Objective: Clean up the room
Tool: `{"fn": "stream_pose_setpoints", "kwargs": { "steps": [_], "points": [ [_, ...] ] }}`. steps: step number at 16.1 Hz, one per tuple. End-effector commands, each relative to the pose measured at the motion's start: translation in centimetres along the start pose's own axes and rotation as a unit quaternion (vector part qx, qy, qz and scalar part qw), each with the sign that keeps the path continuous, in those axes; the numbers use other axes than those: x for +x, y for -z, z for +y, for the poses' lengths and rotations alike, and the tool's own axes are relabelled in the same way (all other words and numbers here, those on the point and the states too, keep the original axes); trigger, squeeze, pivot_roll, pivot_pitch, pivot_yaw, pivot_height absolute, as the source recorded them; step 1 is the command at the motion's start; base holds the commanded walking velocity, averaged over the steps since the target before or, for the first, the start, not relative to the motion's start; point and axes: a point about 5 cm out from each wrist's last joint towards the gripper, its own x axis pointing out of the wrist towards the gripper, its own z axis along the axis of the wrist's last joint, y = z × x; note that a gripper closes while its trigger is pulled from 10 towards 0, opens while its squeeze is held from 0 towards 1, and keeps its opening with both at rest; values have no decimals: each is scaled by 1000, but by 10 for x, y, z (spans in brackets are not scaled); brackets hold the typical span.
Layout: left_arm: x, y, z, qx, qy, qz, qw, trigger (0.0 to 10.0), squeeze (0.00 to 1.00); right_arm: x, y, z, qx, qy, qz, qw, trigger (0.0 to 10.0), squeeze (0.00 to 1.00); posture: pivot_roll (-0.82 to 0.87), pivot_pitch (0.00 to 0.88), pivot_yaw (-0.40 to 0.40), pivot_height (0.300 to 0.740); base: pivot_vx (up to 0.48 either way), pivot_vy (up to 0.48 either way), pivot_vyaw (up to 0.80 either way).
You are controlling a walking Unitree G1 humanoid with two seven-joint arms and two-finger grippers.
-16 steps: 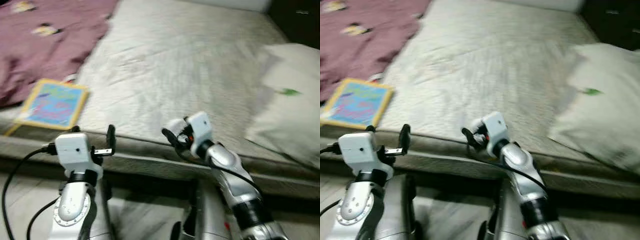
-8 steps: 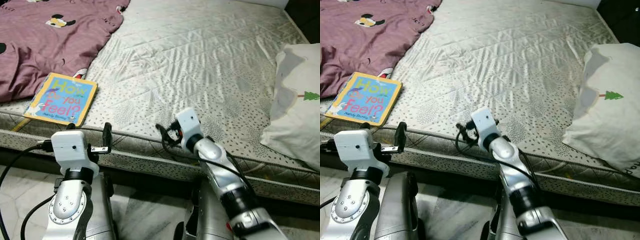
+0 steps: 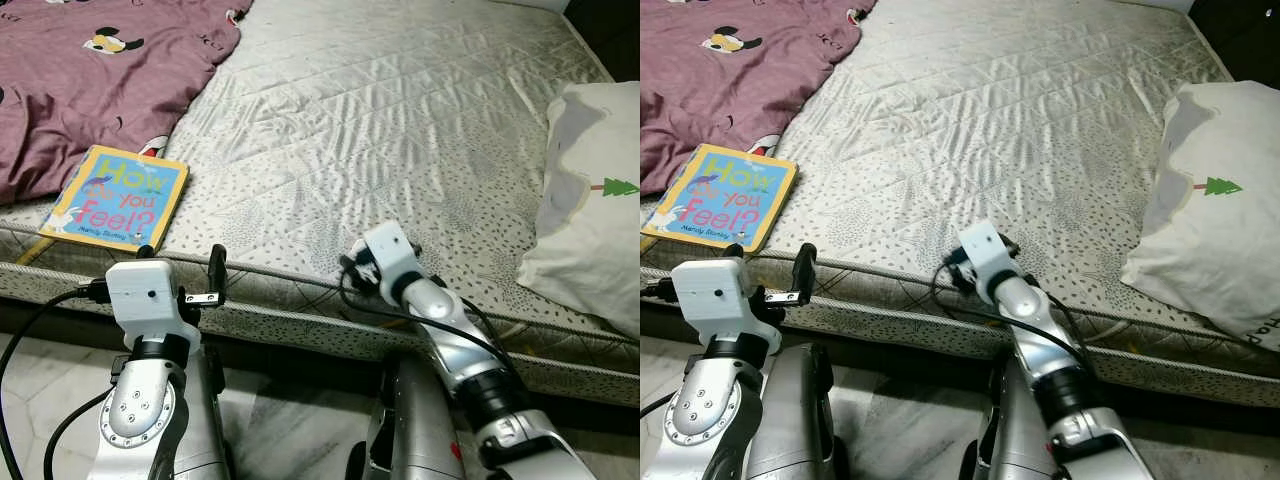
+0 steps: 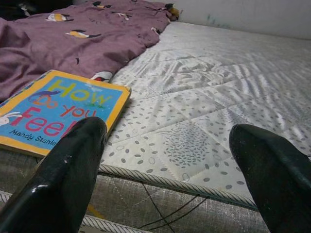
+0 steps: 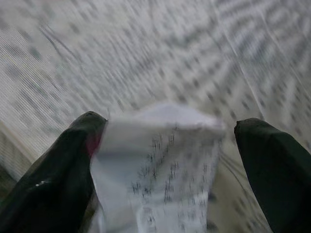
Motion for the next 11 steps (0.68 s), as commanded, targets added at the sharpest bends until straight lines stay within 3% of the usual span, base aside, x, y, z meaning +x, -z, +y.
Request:
{"fn": "stream_pose_setpoints", "kwargs": {
  "steps": [1, 5, 6, 11],
  "points": [
    [0, 3, -3, 0, 3, 6, 1000, 10000, 0, -3, 5, -7, -12, 22, 16, 1000, 10000, 0, 93, 156, -116, 477, 0, 0, 0],
    [1, 3, -4, -5, 4, 4, 1000, 10000, 0, -5, 15, -12, -8, 40, 45, 998, 9765, 0, 95, 145, -124, 477, 0, 0, 0],
    [1, 3, -4, -7, 2, 3, 1000, 10000, 0, -7, 18, -10, 0, 32, 50, 998, 0, 0, 95, 142, -127, 477, 0, 0, 0],
    [1, 6, -5, -10, -1, 4, 1000, 10000, 0, -8, 24, -10, 12, 35, 61, 997, 0, 0, 93, 114, -130, 477, 0, 0, 0]
  ]
}}
